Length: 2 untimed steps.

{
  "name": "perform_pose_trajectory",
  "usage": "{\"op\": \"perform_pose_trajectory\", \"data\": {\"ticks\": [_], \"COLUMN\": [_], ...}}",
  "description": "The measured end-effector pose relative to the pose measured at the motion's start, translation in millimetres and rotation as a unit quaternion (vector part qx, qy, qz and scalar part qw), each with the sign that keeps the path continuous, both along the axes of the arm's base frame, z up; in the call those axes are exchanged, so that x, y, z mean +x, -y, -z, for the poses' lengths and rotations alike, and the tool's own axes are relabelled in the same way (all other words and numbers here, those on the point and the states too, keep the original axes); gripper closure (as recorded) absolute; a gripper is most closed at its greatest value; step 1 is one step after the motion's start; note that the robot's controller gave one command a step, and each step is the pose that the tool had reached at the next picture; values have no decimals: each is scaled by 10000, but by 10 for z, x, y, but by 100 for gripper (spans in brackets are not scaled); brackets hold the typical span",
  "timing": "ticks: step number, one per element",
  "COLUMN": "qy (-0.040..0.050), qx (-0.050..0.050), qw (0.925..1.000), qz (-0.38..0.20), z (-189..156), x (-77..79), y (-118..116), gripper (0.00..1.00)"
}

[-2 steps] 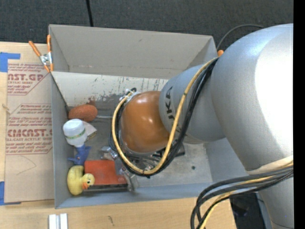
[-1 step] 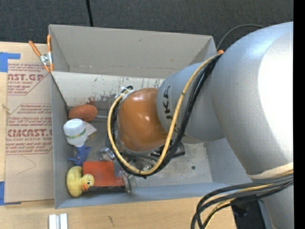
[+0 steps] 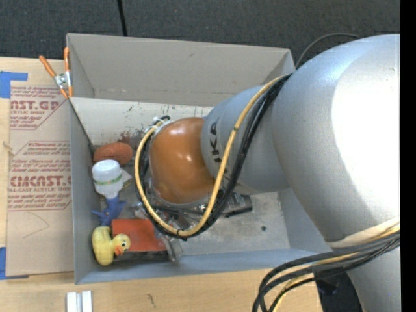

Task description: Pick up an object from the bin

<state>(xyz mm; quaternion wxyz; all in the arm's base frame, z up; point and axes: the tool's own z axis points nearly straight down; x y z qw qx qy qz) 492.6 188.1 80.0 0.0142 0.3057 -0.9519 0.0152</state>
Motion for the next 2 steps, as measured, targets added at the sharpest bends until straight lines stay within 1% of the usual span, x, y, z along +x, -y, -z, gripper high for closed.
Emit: {"op": "perform_pose_trajectory", "data": {"ticks": [1,2], "qy": [-50,46], "qx": [-11,74], "qw": [9998,9997], "qz": [-177,-208], "z": [-139,-371], "x": [81,-18], "y": [-2,59], "gripper": [100,100]}}
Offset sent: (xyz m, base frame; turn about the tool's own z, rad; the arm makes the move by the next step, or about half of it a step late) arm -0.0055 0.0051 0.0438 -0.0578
